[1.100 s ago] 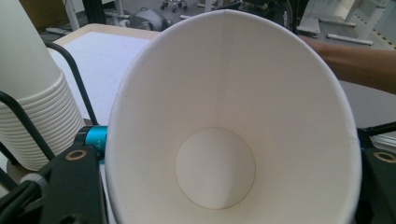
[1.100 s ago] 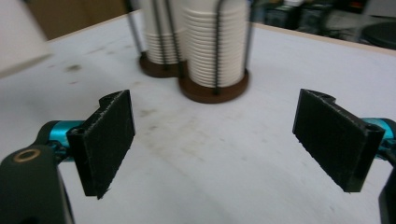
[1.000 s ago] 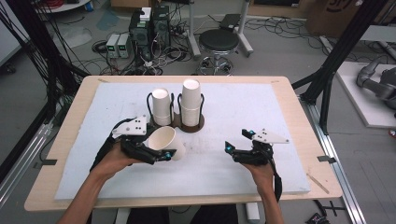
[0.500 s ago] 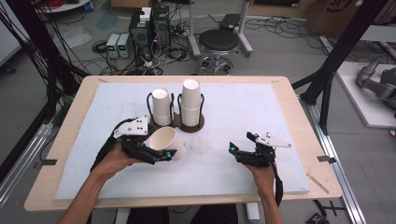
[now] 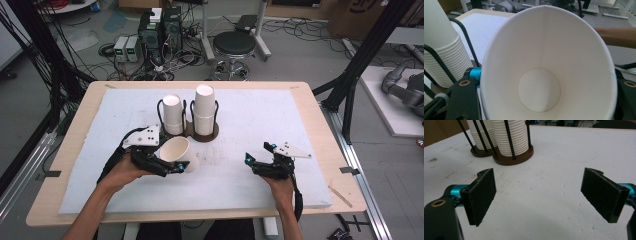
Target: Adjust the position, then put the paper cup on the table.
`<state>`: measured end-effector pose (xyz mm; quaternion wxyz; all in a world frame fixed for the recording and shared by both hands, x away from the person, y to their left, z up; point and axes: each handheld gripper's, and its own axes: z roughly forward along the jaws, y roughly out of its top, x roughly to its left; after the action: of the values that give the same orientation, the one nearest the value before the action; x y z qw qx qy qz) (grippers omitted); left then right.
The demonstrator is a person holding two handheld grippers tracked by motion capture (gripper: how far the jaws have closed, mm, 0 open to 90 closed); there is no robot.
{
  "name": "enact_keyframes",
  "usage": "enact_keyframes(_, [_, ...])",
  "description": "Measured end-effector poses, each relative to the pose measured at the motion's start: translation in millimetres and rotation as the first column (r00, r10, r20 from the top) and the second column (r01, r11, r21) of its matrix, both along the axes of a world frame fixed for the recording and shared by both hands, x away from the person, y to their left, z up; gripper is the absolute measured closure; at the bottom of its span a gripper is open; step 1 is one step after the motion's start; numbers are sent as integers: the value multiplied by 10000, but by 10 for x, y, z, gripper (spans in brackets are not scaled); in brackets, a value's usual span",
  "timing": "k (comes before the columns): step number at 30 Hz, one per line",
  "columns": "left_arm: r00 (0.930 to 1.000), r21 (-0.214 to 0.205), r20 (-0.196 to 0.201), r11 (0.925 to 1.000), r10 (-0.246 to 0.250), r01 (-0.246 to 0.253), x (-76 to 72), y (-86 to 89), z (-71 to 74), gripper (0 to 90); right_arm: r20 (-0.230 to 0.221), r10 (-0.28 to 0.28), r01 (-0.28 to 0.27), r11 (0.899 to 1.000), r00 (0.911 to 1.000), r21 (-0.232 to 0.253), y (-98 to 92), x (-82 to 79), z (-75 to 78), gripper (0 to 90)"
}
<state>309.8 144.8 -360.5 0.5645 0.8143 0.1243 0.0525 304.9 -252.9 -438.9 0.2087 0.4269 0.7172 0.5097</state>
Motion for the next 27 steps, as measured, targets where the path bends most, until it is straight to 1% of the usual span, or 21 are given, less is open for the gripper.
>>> enact_keyframes(8, [10000,62,43,10000,45,-45,5,-2,-3,297,27,-25,25,10000,10000,-4,-9,0,-3,135])
enact_keyframes(10, [10000,65,47,10000,61,-62,5,-4,-4,297,-98,-57,57,10000,9999,0,-12,-3,-12,135])
enact_keyframes(15, [9999,142,87,9998,112,-113,6,-13,-7,296,-129,-118,117,9999,9998,-73,-18,7,-45,135])
enact_keyframes(18, [9997,305,172,9993,192,-197,-2,-33,-10,297,-212,-159,155,9997,9996,-183,-19,16,-71,135])
enact_keyframes(21, [9993,574,256,9979,269,-284,-10,-65,-15,296,-323,-308,298,9991,9990,-302,-20,20,-99,135])
enact_keyframes(24, [9989,954,338,9948,315,-346,-22,-121,-27,297,-370,-344,333,9990,9987,-290,-26,27,-107,135])
enact_keyframes(27, [9987,1380,398,9897,330,-382,-25,-191,-45,296,-306,-355,345,9989,9989,-324,-24,30,-111,135])
